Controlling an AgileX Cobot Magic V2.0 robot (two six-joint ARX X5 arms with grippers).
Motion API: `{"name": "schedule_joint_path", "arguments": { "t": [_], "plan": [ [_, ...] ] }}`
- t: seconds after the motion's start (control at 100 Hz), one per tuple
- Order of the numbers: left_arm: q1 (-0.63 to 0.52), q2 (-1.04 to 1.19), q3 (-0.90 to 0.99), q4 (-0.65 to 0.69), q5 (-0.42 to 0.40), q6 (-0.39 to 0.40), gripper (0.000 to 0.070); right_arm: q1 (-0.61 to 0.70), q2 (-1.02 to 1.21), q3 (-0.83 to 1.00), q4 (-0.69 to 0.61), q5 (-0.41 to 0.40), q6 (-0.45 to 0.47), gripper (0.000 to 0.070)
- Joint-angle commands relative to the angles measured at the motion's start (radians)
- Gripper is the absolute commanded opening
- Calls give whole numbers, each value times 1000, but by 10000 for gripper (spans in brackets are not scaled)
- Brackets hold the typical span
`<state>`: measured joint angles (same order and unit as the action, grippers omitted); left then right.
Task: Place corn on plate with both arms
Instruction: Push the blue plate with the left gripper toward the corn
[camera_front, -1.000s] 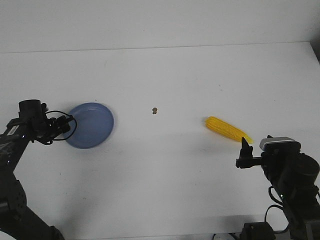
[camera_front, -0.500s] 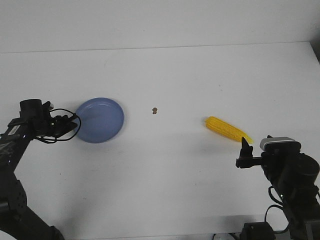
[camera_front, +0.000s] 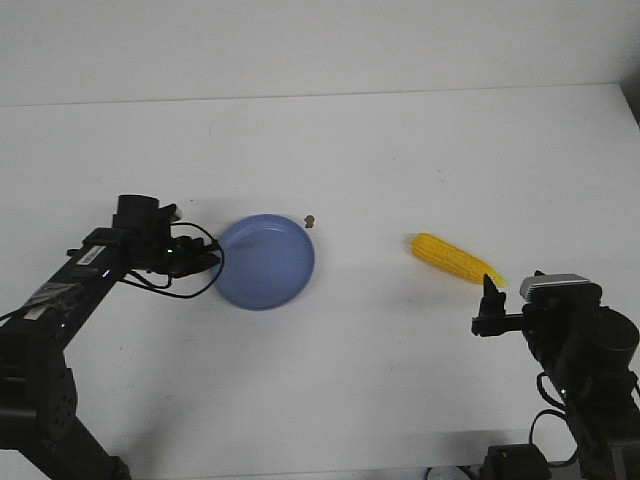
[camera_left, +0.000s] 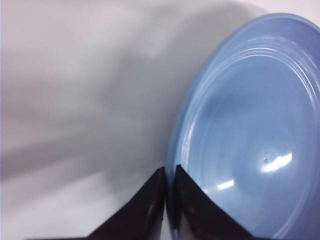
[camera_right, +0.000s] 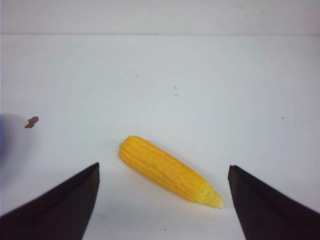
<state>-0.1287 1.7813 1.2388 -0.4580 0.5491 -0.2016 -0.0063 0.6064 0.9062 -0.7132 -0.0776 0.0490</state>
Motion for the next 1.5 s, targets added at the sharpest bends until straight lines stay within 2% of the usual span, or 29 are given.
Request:
{"name": "schedule_joint_path", "arguments": {
  "t": [0.0,0.32,0.45,0.6,0.8,0.88,0.93,1.01,1.14,1.32,1.37,1.49],
  "plan": [
    [-37,20,13,-10,12,3,4,1,3,17,9,-1,7,543],
    [-193,22,12,-57,-34,34,5,1,3,17,10,-1,7,543],
    [-227,22,12,-57,-39,36,5,1,3,17,10,-1,7,543],
    [-263,27,11,-55,-92,44,5,1,3,17,10,-1,7,543],
    [-286,38,11,-44,-93,52,4,1,3,17,10,-1,7,543],
    [-286,43,11,-43,-93,50,27,1,3,17,10,-1,7,543],
    [-286,45,11,-45,-93,48,82,1,3,17,10,-1,7,543],
    [-286,47,11,-46,-102,35,236,1,3,17,10,-1,7,543],
    [-286,47,11,-45,-108,32,335,1,3,17,10,-1,7,543],
    [-282,47,11,-39,-108,33,601,1,3,17,10,-1,7,543],
    [-281,47,11,-38,-108,33,630,1,3,17,10,-1,7,543],
    [-275,44,11,-37,-108,37,630,1,3,17,10,-1,7,543]
  ]
}}
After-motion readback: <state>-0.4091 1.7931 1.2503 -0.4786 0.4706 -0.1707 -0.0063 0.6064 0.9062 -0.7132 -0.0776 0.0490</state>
